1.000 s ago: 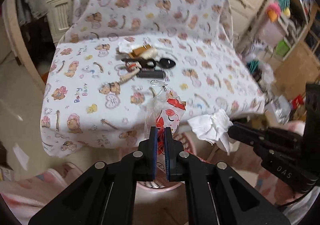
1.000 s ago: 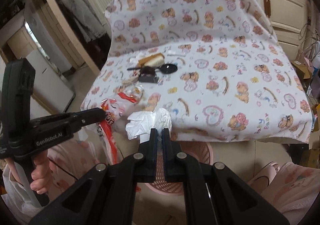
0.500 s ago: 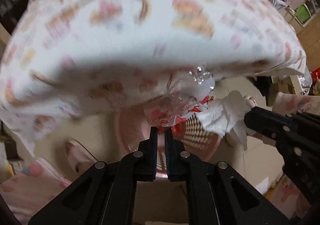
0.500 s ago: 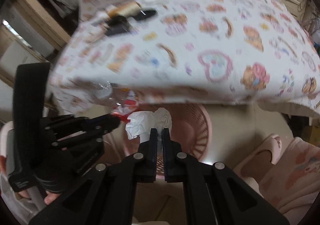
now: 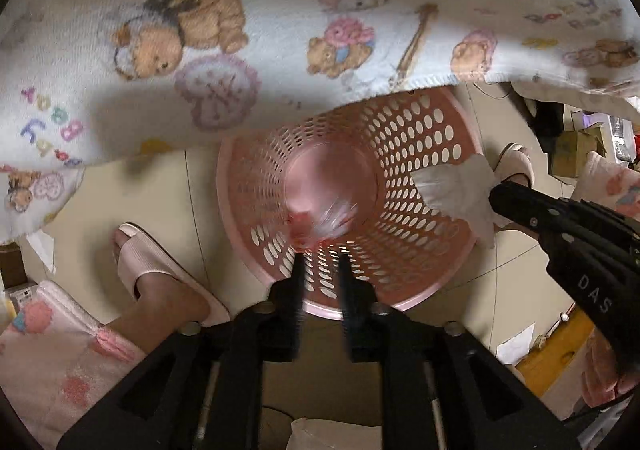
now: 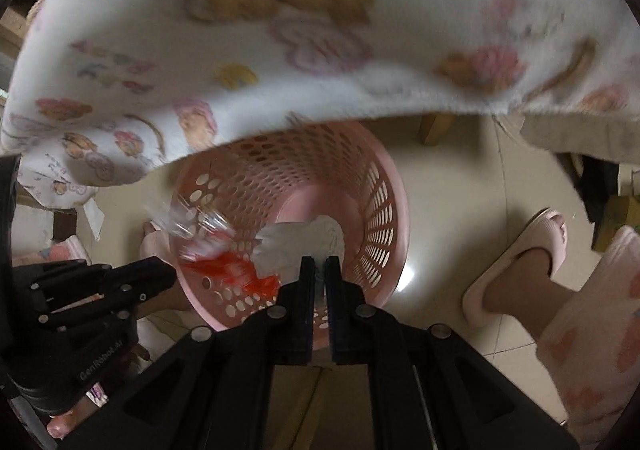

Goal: Collect trash
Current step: 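Open both tools over the pink wastebasket, dropping wrapper and tissue, then move the left tool to the rope keychain and grasp it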

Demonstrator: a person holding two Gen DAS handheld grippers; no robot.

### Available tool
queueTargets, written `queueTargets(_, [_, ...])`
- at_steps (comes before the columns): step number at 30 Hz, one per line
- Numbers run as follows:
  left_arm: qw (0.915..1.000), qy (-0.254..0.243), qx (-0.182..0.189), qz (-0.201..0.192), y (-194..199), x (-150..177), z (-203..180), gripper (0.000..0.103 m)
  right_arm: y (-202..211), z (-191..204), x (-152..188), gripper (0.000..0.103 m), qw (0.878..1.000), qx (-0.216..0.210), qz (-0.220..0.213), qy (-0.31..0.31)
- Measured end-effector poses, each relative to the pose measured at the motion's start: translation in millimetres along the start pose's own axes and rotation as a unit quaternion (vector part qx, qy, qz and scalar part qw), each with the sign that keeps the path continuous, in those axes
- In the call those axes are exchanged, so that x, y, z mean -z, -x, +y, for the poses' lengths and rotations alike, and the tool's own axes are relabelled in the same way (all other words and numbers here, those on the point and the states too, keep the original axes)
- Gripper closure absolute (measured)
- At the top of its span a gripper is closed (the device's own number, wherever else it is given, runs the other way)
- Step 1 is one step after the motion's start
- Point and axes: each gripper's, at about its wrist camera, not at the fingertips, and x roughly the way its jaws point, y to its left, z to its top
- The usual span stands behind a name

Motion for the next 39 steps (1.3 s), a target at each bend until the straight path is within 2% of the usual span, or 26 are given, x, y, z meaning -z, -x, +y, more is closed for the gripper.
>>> queueTargets(1, [1.0, 0.004, -0.004, -0.003, -1.3, 1.6, -0.6, 0.049, -1.2, -1.2, -0.5, 0.097, 1.0, -0.004, 0.002, -0.005])
queueTargets(2, [0.9999, 0.007, -0.008, -0.011, -2.2, 3.6, -0.4, 0.037, -1.4, -2.3, -0.4, 0.096, 1.0, -0.005, 0.003, -0.009])
queueTargets(3, [0.9997, 0.008, -0.011, -0.02, 2.1, 4.3, 0.4, 0.037, -1.2, -3.1, 0.2, 0.094, 1.0, -0.006, 0.002, -0.012])
queueTargets(4, [0.9997, 0.008, -0.009, -0.022, 3.0, 3.4, 0.0, 0.037, -0.5, -4.0, -0.2, 0.085, 1.0, -0.005, -0.001, -0.014])
queueTargets(5, [0.9996, 0.009, -0.003, -0.025, 5.7, 3.3, 2.1, 0.036, 1.4, -3.3, -0.4, 0.072, 1.0, -0.004, -0.003, -0.014])
queueTargets(6, [0.9996, 0.013, 0.001, -0.027, 8.1, 2.4, 6.3, 0.033, 3.5, -3.1, -0.4, 0.067, 1.0, 0.001, -0.009, -0.012])
queueTargets(9, [0.9993, 0.021, 0.002, -0.031, 10.3, 1.4, 9.2, 0.029, 9.5, -0.8, 0.2, 0.062, 1.0, 0.014, -0.019, -0.004])
queueTargets(11, [0.9992, 0.027, -0.001, -0.031, 10.9, 1.0, 10.1, 0.024, 12.1, -1.1, 0.8, 0.055, 1.0, 0.014, -0.023, -0.008])
queueTargets(14, [0.9989, 0.031, -0.007, -0.034, 14.2, 3.8, 9.3, 0.023, 18.8, -0.8, 2.4, 0.05, 0.999, 0.03, -0.038, -0.008])
queueTargets(19, [0.9951, 0.026, -0.015, -0.094, 48.4, 13.1, 7.7, 0.023, 48.2, 8.4, 5.4, 0.033, 0.996, 0.03, -0.08, 0.005])
queueTargets(22, [0.9877, 0.029, -0.02, -0.153, 82.9, 18.8, 10.8, 0.023, 71.0, 13.0, 7.0, 0.028, 0.994, 0.015, -0.111, 0.009])
queueTargets(25, [0.9757, 0.039, -0.024, -0.214, 115.8, 24.1, 15.8, 0.022, 105.0, 18.2, 9.1, 0.024, 0.985, 0.016, -0.168, 0.022])
queueTargets(30, [0.9439, 0.029, -0.047, -0.326, 170.3, 37.4, 13.6, 0.007, 154.0, 25.8, 17.0, 0.011, 0.963, 0.027, -0.263, 0.049])
queueTargets(33, [0.9317, 0.028, -0.041, -0.36, 187.6, 43.2, 17.0, 0.001, 173.6, 26.8, 22.6, 0.005, 0.951, 0.028, -0.303, 0.057])
queueTargets(39, [0.9278, 0.036, -0.038, -0.369, 193.8, 45.0, 17.4, 0.001, 186.1, 33.3, 27.4, 0.001, 0.939, 0.04, -0.333, 0.075])
